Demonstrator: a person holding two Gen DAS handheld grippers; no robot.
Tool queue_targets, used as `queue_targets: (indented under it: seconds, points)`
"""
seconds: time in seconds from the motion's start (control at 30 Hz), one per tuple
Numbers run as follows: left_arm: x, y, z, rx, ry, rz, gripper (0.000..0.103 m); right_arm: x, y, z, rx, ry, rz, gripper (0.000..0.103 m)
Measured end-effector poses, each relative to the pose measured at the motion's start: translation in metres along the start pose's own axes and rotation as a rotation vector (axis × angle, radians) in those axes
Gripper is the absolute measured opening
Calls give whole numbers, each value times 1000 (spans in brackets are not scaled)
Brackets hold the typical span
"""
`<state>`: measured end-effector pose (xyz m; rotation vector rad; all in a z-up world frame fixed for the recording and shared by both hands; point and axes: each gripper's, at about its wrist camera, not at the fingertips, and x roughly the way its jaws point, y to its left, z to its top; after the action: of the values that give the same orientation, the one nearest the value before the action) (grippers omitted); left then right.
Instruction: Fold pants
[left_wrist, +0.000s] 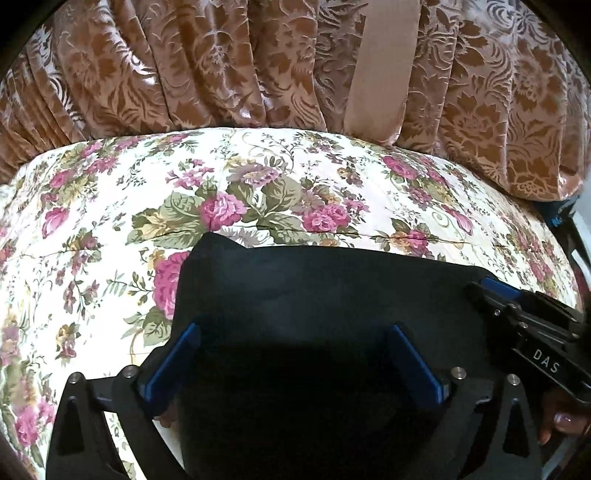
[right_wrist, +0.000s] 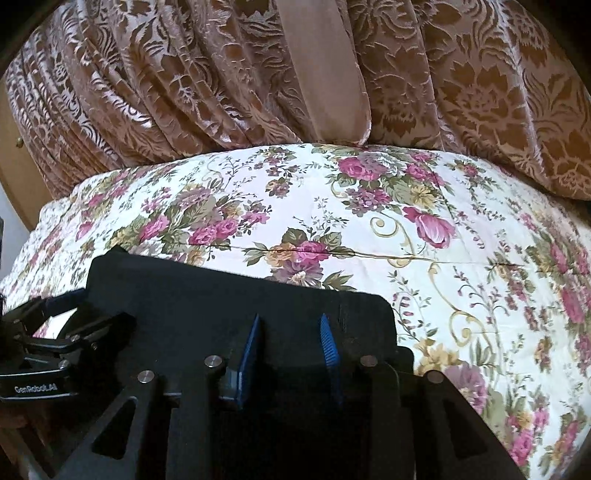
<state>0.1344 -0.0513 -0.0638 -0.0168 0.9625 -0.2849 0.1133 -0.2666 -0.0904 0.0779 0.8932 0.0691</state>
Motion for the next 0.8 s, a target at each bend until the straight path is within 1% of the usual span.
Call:
queue_targets:
  seconds: [0.17,0.37,0.47,0.63,0.8]
  points:
    - [-3,3,-8,-8,-44,-12,102,0,4,-3,-16,-17,-11,34]
    - [-10,5,-13,-24,-66,-2,102,-3,4,-6,-15,-37,-6,34]
    - [-19,7,-19,-34,-90,8,102,-9,2,-9,-2,-52,11,34]
    - [-37,7,-34,-57,-94,14,102,-30,3,-19,0,-48,18,35]
    - [-54,10,-60,-92,-89,-44,102,-58,6,-48,-37,-56,21,35]
